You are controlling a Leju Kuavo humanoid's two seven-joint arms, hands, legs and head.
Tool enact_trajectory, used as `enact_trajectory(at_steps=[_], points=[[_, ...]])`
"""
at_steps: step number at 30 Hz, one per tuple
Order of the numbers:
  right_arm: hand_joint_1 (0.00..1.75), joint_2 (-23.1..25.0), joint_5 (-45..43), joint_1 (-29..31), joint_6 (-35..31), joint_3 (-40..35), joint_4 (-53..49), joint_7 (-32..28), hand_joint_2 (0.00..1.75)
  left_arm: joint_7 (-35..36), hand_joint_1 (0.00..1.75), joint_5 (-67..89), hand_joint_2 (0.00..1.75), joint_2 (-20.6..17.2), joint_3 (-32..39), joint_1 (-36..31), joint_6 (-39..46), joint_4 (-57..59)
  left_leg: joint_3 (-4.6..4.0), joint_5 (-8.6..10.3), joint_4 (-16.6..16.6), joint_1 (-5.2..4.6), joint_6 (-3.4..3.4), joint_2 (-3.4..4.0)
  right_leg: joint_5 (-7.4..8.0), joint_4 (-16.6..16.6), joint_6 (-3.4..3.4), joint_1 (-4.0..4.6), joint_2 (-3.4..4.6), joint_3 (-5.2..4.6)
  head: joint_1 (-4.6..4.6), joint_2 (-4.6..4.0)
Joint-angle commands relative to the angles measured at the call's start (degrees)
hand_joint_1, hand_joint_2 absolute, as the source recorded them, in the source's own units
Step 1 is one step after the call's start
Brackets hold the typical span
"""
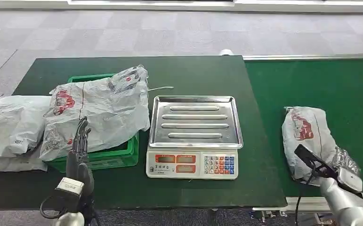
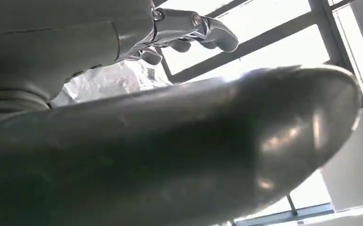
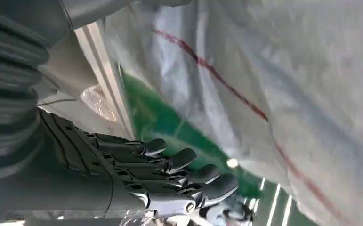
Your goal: Moved the parcel from conveyor to table for the left to box.
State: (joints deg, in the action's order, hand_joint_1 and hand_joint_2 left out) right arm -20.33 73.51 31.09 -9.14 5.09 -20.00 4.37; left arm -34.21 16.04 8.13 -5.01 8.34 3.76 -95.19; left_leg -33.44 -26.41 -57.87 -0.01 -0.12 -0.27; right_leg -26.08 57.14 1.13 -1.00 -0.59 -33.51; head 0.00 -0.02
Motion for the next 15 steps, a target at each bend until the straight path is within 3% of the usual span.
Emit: enact_trajectory(at_steps=[1,12,13,14,15], points=[[0.0,6.05,0.05,-4.96,3.18,4.46,2.63,-0.8,1.75,0.37,0.0,0.42,0.0,-0.6,0.26,1.72,0.33,0.09,0.23,-0.03,0.15,0.1,-0.05,0.1,0.03,-0.21,-0.08,0.1,0.11,0.24,0.0,0.02],[0.0,9.38,0.54,-5.98,1.42,3.41,0.63,-4.71,1.75,0.88,0.0,1.17,0.0,0.4,1.39,1.1,-0.11,0.08,0.53,-0.09,0.09,0.22,-0.05,0.31,0.0,-0.2,-0.13,0.22,0.22,0.5,0.0,0.02],[0.23,9.52,0.55,-6.04,1.32,3.39,0.61,-4.7,1.75,0.88,0.0,1.17,0.0,0.41,1.39,1.17,-0.11,0.04,0.56,-0.06,0.16,0.23,-0.07,0.3,0.03,-0.25,-0.15,0.23,0.21,0.53,0.0,0.0],[1.75,9.77,0.73,-6.33,-0.15,2.96,-0.04,-5.61,1.75,0.9,0.0,1.21,0.0,0.54,1.51,1.34,-0.13,-0.24,0.61,-0.13,0.09,0.24,-0.11,0.37,0.0,-0.2,-0.15,0.24,0.27,0.57,0.0,0.0],[1.75,9.88,1.0,-6.29,-0.19,2.67,-0.02,-5.72,1.75,0.94,0.0,1.26,0.0,0.56,1.55,1.4,-0.2,-0.32,0.62,-0.09,0.17,0.27,-0.14,0.38,0.05,-0.28,-0.17,0.27,0.3,0.57,0.0,0.0]])
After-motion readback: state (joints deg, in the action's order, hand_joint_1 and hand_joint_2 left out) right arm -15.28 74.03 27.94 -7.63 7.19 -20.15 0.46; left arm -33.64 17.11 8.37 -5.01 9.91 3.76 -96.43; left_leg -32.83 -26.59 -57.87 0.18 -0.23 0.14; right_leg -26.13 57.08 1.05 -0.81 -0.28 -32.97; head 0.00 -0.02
